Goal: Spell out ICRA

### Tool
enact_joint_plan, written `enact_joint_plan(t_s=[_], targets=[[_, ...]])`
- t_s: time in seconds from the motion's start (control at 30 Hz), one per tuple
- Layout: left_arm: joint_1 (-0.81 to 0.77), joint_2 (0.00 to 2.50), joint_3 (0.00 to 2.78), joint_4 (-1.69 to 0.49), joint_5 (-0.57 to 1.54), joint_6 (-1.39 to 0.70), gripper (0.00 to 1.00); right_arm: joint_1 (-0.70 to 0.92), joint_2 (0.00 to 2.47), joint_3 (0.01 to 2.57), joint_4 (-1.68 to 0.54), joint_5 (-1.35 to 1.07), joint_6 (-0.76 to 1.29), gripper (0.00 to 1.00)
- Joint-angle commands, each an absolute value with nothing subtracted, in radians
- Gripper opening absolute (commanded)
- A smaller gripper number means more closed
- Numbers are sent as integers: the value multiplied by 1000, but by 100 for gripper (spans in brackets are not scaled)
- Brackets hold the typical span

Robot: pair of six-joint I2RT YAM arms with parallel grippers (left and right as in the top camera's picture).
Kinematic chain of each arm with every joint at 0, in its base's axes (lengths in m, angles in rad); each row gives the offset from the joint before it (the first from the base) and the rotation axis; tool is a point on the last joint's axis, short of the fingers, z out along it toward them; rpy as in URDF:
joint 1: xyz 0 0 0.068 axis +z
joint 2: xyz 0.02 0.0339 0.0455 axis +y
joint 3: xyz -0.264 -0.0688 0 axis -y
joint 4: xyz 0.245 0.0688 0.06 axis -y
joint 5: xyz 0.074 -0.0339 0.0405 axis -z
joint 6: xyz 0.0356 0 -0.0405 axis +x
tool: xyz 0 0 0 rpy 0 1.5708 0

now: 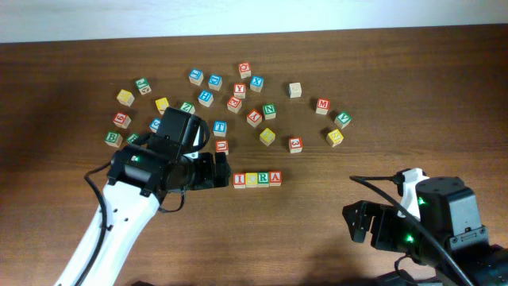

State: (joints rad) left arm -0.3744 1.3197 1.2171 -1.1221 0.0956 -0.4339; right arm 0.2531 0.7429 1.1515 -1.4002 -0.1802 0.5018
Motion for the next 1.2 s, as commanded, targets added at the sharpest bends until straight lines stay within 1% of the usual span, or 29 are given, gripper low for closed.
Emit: enact_joint_plan(t_s=[0.0,0.13,0.23,0.43,0.53,0.57,0.63,0.67,0.73,0.77,0.83,0.87,0.93,1.0,1.07,1.1,1.17], targets=[[-377,1311,1226,-1123,81,-432,99,257,741,1144,-1400,-168,509,98],[-377,1311,1226,-1124,81,-432,99,257,741,1144,-1399,-167,509,98],[-377,1311,1226,-1123,81,-432,99,257,741,1144,-1282,-175,510,98],[-377,1311,1226,-1124,81,-432,99,257,758,1143,-1156,-195,508,98],[-377,1311,1226,-1123,81,-432,99,257,851,1143,-1101,-299,437,99],[-377,1311,1226,-1123,81,-432,99,257,944,1144,-1051,-381,367,95],[-377,1311,1226,-1123,81,-432,99,257,1076,1154,-1023,-422,328,93],[-377,1311,1226,-1123,81,-432,99,257,1186,1172,-1024,-420,318,87],[-377,1311,1226,-1124,81,-432,99,257,1362,1216,-1024,-433,299,80],[-377,1311,1226,-1124,81,-432,99,257,1477,1251,-1023,-470,292,76],[-377,1311,1226,-1123,81,-432,99,257,1706,1308,-967,-627,297,75],[-377,1311,1226,-1123,81,-432,99,257,1752,1308,-934,-653,298,69],[-377,1311,1226,-1124,81,-432,99,257,1832,1308,-880,-682,330,53],[-377,1311,1226,-1123,81,-432,99,257,1874,1308,-819,-685,330,26],[-377,1311,1226,-1123,81,-432,99,257,1884,1308,-758,-676,330,5],[-377,1311,1226,-1123,81,-432,99,257,1884,1308,-738,-654,331,4],[-377,1311,1226,-1123,81,-432,99,266,1888,1307,-725,-527,403,4]])
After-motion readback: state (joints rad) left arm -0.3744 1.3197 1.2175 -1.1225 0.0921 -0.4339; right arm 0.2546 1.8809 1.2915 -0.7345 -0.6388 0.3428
